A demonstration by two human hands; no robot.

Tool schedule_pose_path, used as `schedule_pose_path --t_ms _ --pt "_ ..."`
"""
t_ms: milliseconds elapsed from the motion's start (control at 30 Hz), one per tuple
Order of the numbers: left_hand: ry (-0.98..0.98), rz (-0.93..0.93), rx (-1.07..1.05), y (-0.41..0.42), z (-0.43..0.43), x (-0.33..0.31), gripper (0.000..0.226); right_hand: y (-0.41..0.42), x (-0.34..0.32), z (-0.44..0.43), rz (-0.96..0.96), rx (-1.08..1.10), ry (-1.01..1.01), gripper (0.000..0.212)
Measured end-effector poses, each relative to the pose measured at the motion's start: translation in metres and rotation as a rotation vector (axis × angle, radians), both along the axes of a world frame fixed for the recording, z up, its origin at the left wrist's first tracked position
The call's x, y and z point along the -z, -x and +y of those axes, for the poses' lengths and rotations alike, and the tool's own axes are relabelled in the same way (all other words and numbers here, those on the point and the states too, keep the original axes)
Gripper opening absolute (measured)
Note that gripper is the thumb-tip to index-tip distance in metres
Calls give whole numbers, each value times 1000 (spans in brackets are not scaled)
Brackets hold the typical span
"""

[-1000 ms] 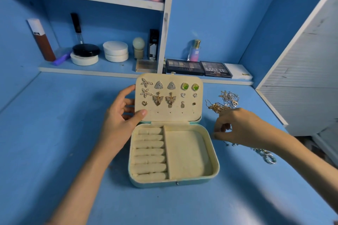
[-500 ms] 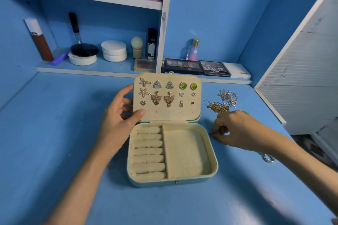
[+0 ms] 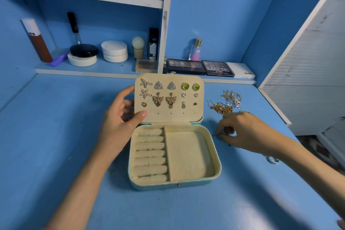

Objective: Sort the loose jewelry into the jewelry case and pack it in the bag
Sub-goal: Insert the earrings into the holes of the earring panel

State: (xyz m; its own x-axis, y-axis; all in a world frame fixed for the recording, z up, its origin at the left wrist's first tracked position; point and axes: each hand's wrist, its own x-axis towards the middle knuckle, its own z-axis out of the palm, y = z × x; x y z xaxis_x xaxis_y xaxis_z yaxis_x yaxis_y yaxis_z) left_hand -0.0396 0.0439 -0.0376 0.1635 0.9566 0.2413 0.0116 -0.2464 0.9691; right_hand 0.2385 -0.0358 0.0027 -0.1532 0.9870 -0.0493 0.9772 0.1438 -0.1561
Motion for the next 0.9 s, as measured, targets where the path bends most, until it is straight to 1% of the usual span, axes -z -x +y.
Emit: schedule_pose_path --t_ms 367,600,900 --pt "-8 7 -17 0 1 1 62 -5 2 4 13 49 -9 7" --pt "-9 9 -21 0 1 2 62 -8 -1 2 26 34 -41 8" --pt "-8 10 -15 -1 0 0 62 -5 1 0 -9 12 -37 4"
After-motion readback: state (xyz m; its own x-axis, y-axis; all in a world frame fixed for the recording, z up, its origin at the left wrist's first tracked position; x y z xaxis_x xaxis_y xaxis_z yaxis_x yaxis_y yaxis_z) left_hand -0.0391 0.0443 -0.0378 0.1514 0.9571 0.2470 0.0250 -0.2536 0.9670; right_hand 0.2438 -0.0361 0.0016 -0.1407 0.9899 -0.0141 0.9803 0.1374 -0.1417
